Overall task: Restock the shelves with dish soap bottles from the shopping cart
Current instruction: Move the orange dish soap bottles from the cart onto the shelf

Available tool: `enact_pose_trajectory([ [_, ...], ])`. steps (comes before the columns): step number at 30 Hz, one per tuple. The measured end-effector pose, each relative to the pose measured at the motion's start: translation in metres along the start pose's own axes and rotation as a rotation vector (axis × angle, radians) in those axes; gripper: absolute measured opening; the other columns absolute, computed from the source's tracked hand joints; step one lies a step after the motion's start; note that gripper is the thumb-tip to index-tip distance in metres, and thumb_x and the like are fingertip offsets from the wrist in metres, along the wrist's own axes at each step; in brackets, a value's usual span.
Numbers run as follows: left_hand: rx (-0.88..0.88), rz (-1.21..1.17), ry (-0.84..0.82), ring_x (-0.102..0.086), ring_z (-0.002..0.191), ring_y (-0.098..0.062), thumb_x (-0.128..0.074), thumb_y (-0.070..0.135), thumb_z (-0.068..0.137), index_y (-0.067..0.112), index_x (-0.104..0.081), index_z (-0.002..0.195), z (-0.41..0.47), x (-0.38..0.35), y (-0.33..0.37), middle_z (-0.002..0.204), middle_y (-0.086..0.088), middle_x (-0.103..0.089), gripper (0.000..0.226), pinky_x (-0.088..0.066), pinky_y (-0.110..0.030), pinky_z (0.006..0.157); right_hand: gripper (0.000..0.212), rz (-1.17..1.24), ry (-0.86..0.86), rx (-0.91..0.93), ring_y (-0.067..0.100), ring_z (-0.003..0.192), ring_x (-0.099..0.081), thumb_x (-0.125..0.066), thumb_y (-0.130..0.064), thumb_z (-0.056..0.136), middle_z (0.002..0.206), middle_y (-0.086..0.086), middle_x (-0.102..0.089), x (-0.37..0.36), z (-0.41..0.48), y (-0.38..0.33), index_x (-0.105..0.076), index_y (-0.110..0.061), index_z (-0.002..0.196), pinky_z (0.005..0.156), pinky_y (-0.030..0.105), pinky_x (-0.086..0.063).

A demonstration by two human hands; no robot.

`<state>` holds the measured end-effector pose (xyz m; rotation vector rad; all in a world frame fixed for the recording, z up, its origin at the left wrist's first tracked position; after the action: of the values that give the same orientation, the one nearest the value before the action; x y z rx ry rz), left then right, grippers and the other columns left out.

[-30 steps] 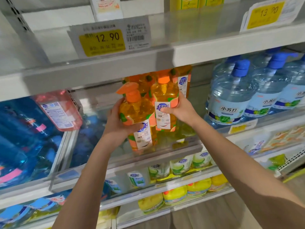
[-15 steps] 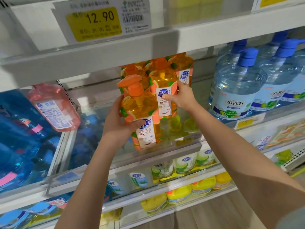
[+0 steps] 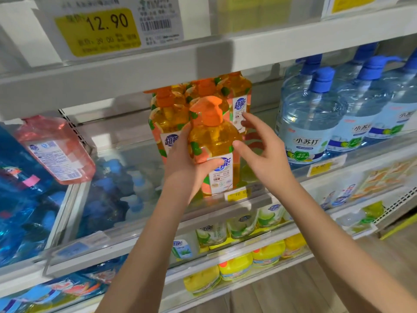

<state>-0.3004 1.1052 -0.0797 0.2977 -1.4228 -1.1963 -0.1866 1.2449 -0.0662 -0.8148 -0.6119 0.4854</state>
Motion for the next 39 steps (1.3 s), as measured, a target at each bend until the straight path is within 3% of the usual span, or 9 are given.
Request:
enact_pose_trajectory([
  [6, -0.212, 0.181, 0.011, -0.046, 0.124, -0.028, -0.078, 0.032, 0.073, 0.009, -0.028, 0.145, 0.009, -0.052, 0.044, 0.139, -0.011, -0.045, 0.091, -0.041, -0.034, 0.093, 0.063, -0.417, -0.054, 0.048, 0.025, 0.115, -0.054, -0.07, -0.033, 0.078, 0.128, 0.008, -0.059, 0.027, 0.022, -0.008, -0.05, -0.012, 0.134, 0.095, 0.037, -0.044],
  [10, -0.256, 0.435, -0.032, -0.035, 0.131, -0.026, -0.076, 0.047, 0.072, 0.016, -0.024, 0.147, 0.025, -0.058, 0.062, 0.144, -0.007, -0.037, 0.097, -0.033, -0.041, 0.103, 0.065, -0.822, -0.108, 0.05, 0.033, 0.116, -0.048, -0.078, -0.026, 0.073, 0.127, 0.01, -0.059, 0.036, 0.03, -0.001, -0.051, -0.007, 0.129, 0.091, 0.041, -0.041],
  [12, -0.369, 0.669, 0.028, -0.028, 0.134, -0.027, -0.07, 0.055, 0.073, 0.021, -0.03, 0.145, 0.03, -0.046, 0.068, 0.146, -0.006, -0.031, 0.089, -0.025, -0.044, 0.107, 0.058, -0.985, -0.117, 0.074, 0.034, 0.107, -0.052, -0.081, -0.025, 0.068, 0.113, 0.012, -0.065, 0.035, 0.037, -0.002, -0.057, -0.004, 0.117, 0.083, 0.041, -0.043],
  [15, -0.35, 0.807, 0.087, -0.017, 0.14, -0.033, -0.065, 0.051, 0.081, 0.027, -0.031, 0.143, 0.039, -0.028, 0.054, 0.152, -0.012, -0.021, 0.074, -0.016, -0.049, 0.112, 0.063, -1.189, -0.072, 0.103, 0.032, 0.081, -0.062, -0.09, -0.021, 0.04, 0.085, 0.013, -0.069, 0.029, 0.048, 0.002, -0.063, 0.0, 0.093, 0.067, 0.034, -0.048],
  [19, -0.364, 0.858, 0.101, -0.014, 0.143, -0.037, -0.065, 0.042, 0.084, 0.028, -0.03, 0.145, 0.047, -0.032, 0.034, 0.154, -0.021, -0.019, 0.073, -0.007, -0.055, 0.113, 0.071, -1.437, -0.081, 0.097, 0.025, 0.09, -0.064, -0.086, -0.029, 0.051, 0.097, 0.009, -0.071, 0.009, 0.059, 0.016, -0.062, -0.001, 0.111, 0.076, 0.03, -0.049],
  [25, -0.421, 0.98, 0.186, -0.029, 0.138, -0.039, -0.074, 0.037, 0.076, 0.023, -0.033, 0.145, 0.052, -0.034, 0.023, 0.15, -0.022, -0.03, 0.081, -0.017, -0.057, 0.11, 0.036, -1.514, -0.033, 0.186, 0.019, 0.073, -0.064, -0.064, -0.012, 0.057, 0.075, 0.002, -0.07, 0.011, 0.075, 0.015, -0.069, -0.007, 0.093, 0.068, 0.026, -0.049],
  [27, -0.455, 0.988, 0.219, -0.036, 0.134, -0.04, -0.078, 0.036, 0.071, 0.022, -0.038, 0.142, 0.055, -0.034, 0.023, 0.146, -0.023, -0.036, 0.082, -0.024, -0.058, 0.107, 0.05, -1.501, -0.058, 0.129, 0.024, 0.089, -0.063, -0.072, -0.022, 0.063, 0.093, 0.009, -0.07, 0.014, 0.077, 0.017, -0.063, 0.0, 0.107, 0.082, 0.031, -0.047],
  [30, -0.481, 0.965, 0.234, -0.041, 0.13, -0.04, -0.08, 0.032, 0.069, 0.021, -0.041, 0.14, 0.059, -0.032, 0.023, 0.142, -0.024, -0.042, 0.082, -0.028, -0.059, 0.103, 0.101, -1.387, -0.225, -0.005, 0.033, 0.119, -0.046, -0.076, -0.054, 0.065, 0.127, 0.02, -0.053, 0.008, 0.076, 0.023, -0.035, 0.008, 0.132, 0.103, 0.042, -0.031],
  [39, -0.513, 0.98, 0.259, -0.048, 0.123, -0.037, -0.079, 0.026, 0.07, 0.022, -0.048, 0.135, 0.063, -0.032, 0.023, 0.135, -0.021, -0.05, 0.073, -0.032, -0.059, 0.099, 0.1, -1.429, -0.203, -0.014, 0.034, 0.115, -0.046, -0.073, -0.057, 0.068, 0.123, 0.021, -0.053, 0.005, 0.08, 0.022, -0.033, 0.01, 0.131, 0.102, 0.043, -0.031],
])
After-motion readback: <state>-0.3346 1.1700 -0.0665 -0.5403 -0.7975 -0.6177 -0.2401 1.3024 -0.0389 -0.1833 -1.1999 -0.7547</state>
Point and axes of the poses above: each hand's wrist, its own z-axis towards the middle knuckle, its own x-axis out of the back of the hand, y = z × x, the point moved 6 cm from there along z, towards the middle knuckle
